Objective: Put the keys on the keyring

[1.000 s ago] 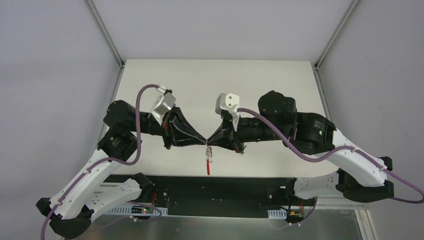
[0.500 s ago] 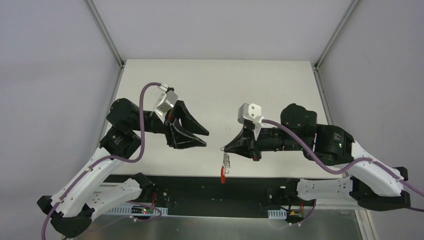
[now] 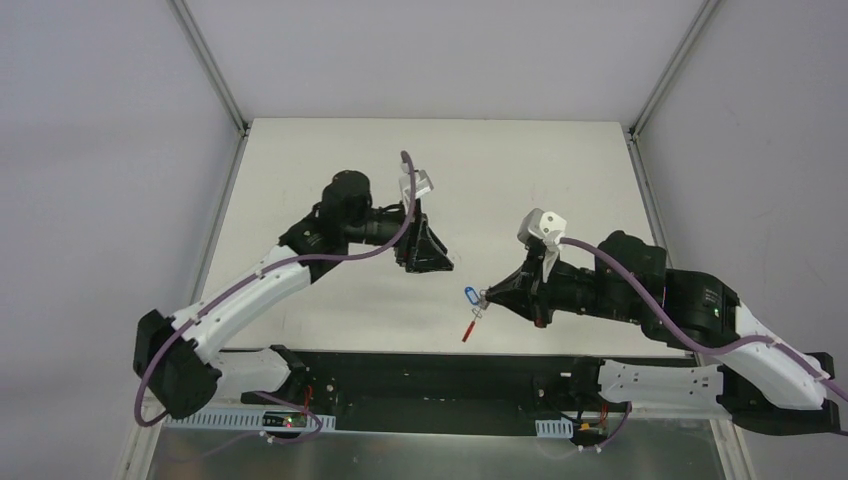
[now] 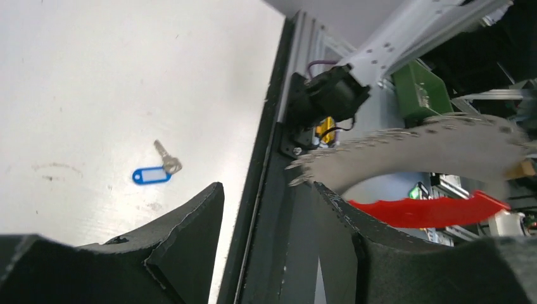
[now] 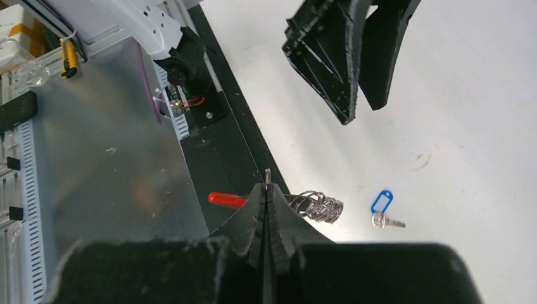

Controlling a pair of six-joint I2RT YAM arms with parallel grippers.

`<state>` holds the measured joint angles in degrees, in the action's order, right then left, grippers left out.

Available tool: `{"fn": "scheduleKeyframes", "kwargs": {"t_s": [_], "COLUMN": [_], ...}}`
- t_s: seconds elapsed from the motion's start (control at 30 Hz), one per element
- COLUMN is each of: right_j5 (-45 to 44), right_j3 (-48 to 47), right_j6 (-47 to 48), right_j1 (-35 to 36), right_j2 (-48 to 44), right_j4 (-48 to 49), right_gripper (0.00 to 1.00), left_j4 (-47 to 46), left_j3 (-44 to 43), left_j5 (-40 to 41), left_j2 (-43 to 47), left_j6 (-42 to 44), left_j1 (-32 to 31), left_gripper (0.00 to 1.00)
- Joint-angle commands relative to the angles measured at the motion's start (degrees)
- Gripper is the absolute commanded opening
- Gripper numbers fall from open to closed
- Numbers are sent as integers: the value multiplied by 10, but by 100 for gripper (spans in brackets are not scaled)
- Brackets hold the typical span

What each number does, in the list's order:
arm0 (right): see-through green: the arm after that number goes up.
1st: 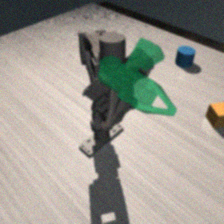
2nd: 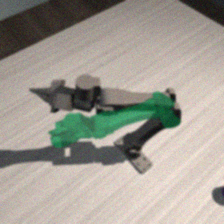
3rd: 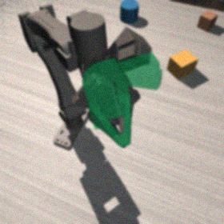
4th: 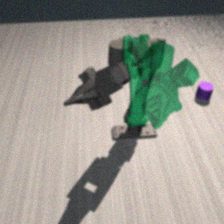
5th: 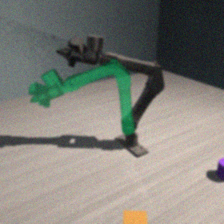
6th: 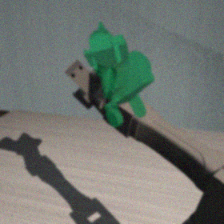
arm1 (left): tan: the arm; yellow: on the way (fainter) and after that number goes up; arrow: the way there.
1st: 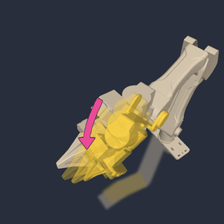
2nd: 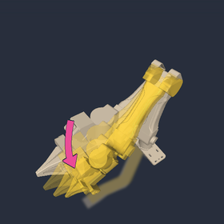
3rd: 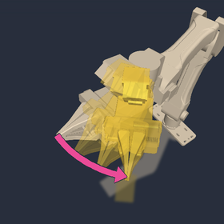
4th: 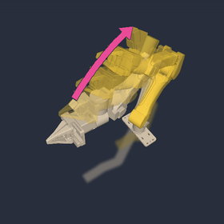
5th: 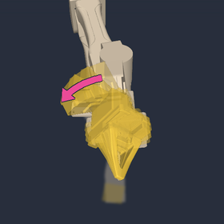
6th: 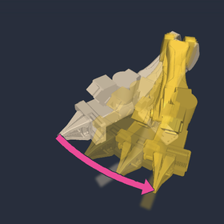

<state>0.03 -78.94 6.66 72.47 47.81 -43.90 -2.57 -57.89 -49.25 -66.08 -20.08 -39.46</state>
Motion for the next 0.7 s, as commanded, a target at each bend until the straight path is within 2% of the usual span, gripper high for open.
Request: {"fn": "scheduleKeyframes", "kwargs": {"t_s": [0.0, 0.2, 0.53, 0.67], "right_j5": [-77, -124, -97, -88], "right_j3": [8, -1, -13, -10], "right_j6": [-49, -78, -102, -106], "right_j1": [-1, -1, -1, -1], "right_j2": [-35, -65, -83, -90], "right_j4": [-18, -45, -82, -85], "right_gripper": [0, 0, 0, 0], "left_j4": [9, 7, -90, -114], "left_j3": [3, -10, -58, -86], "left_j5": [45, 77, 5, -10], "left_j2": [-69, -190, -380, -425], "left_j6": [26, 51, 53, 55], "left_j1": [-18, -58, -70, -70], "left_gripper": [53, 53, 59, 60]}}
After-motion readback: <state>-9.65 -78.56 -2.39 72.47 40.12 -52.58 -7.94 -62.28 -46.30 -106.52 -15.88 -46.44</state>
